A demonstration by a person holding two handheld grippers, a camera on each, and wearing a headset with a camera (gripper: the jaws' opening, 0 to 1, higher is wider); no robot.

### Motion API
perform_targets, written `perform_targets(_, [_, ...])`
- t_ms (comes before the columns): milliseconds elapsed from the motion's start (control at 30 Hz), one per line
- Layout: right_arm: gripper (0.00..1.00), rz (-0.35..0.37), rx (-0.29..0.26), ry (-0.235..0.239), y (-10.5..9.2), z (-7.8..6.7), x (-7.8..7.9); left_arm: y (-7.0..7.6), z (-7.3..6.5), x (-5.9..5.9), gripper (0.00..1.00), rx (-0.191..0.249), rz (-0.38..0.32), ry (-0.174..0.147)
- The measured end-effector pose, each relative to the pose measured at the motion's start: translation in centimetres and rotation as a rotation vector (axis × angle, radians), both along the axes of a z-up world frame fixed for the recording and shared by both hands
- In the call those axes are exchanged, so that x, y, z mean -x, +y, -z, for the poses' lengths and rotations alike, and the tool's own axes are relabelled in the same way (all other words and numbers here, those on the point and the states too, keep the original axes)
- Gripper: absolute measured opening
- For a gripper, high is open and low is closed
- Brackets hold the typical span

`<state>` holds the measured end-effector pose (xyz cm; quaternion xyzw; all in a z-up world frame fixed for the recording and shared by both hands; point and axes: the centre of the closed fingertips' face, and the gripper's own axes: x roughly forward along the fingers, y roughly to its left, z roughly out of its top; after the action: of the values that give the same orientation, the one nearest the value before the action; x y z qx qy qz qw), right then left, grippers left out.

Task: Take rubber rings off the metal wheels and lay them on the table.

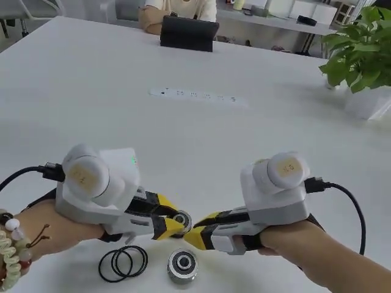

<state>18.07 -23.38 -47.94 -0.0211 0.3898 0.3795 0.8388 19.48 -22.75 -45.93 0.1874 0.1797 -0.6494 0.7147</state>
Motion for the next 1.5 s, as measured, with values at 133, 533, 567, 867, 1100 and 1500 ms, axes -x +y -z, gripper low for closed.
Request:
perform_targets(133, [0.14,-0.002,0.0,-0.002,0.0,0.0,0.0,0.1,0.1,0.0,0.07,0.0,0.0,-0.004])
perform_targets(533, [0.2,-0.01,0.0,-0.057,0.8,0.1,-0.5,0.1,0.1,0.1,0.07,0.005,-0.004,-0.002])
perform_targets(567, [0.2,-0.019,0.007,-0.065,0.8,0.1,-0.5,0.1,0.1,0.1,0.07,0.006,-0.004,-0.001])
perform_targets(867, [0.14,-0.084,0.066,-0.112,0.5,0.1,-0.3,0.1,0.0,0.2,0.07,0.017,-0.015,0.01])
perform_targets(1100, [0.01,-0.078,0.084,-0.112,0.0,0.3,-0.5,0.1,0.0,0.2,0.07,0.02,-0.02,0.018])
perform_targets(1500, [0.0,0.103,-0.032,0.027,-0.6,0.4,-0.9,0.1,0.0,0.1,0.07,0.02,-0.025,0.021])
